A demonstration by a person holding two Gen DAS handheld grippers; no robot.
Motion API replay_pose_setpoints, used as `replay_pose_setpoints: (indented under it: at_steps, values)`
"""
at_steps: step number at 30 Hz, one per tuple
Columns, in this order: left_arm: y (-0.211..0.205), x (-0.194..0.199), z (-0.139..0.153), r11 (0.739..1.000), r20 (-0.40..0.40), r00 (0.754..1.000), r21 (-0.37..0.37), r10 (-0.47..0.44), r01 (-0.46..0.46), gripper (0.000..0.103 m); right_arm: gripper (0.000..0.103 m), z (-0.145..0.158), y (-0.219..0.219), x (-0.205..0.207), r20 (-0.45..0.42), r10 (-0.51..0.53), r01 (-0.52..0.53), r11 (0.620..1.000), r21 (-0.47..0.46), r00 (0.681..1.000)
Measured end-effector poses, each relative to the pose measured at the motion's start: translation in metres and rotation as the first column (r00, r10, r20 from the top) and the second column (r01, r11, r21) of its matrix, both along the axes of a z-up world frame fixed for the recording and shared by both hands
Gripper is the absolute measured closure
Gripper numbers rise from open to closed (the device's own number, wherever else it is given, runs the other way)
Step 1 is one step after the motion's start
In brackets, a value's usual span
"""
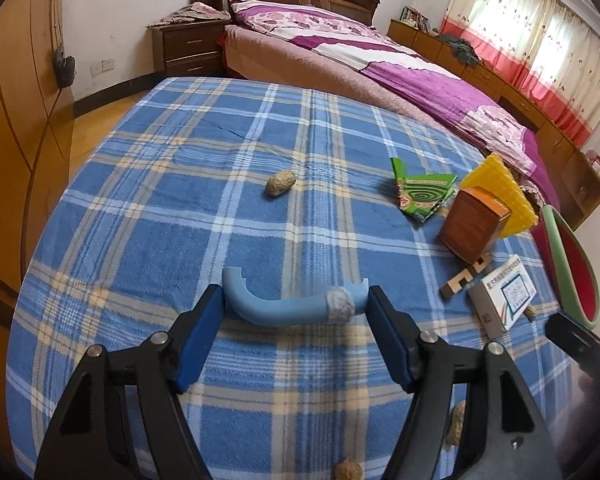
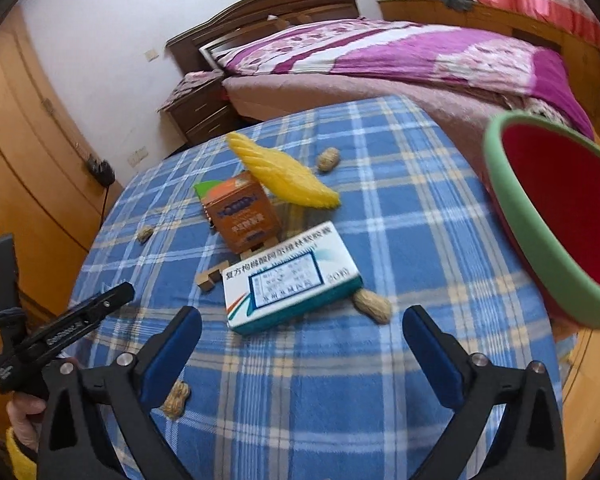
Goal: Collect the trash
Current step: 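Grasp the blue curved plastic tube with the left tool while the right tool grasps the white medicine box, then carry the blue tube and white box over the red bucket with both tools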
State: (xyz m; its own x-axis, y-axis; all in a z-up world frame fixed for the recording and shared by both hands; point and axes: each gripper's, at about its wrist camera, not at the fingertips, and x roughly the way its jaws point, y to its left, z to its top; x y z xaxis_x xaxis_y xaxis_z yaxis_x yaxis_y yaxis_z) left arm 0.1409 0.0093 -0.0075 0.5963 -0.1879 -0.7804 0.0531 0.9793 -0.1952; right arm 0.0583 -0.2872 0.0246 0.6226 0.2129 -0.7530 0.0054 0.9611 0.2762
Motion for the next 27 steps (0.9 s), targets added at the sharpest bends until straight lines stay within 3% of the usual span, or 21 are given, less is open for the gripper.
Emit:
replay_pose_setpoints:
  at_steps: [8,16,20,23,27]
  values:
    - [0.001,-0.006,0.004,0.999,-0.002,1.000,-0.042,-0.007,0.007,0.031,0.000,-0.009,0.022,0.020,-0.032,0.082,-0.084,0.993,-0.078,0.996]
    - [0.000,-0.011,0.006,0.998,0.004,1.000,-0.061,-0.030,0.030,0.031,0.000,-0.025,0.032,0.040,-0.088,0.087,-0.104,0.973,-0.208,0.992]
    - [0.000,-0.013,0.007,0.997,0.006,0.999,-0.066,-0.035,0.035,0.031,0.000,-0.030,0.029,0.045,-0.100,0.090,-0.109,0.971,-0.213,0.991]
    - [0.000,-0.017,0.009,0.997,0.013,0.999,-0.072,-0.037,0.038,0.031,0.009,-0.029,0.028,0.045,-0.090,0.081,-0.098,0.971,-0.216,0.993]
    - [0.000,-0.022,0.011,0.996,0.017,0.999,-0.080,-0.040,0.041,0.031,0.010,-0.029,0.027,0.039,-0.083,0.071,-0.088,0.972,-0.220,0.994]
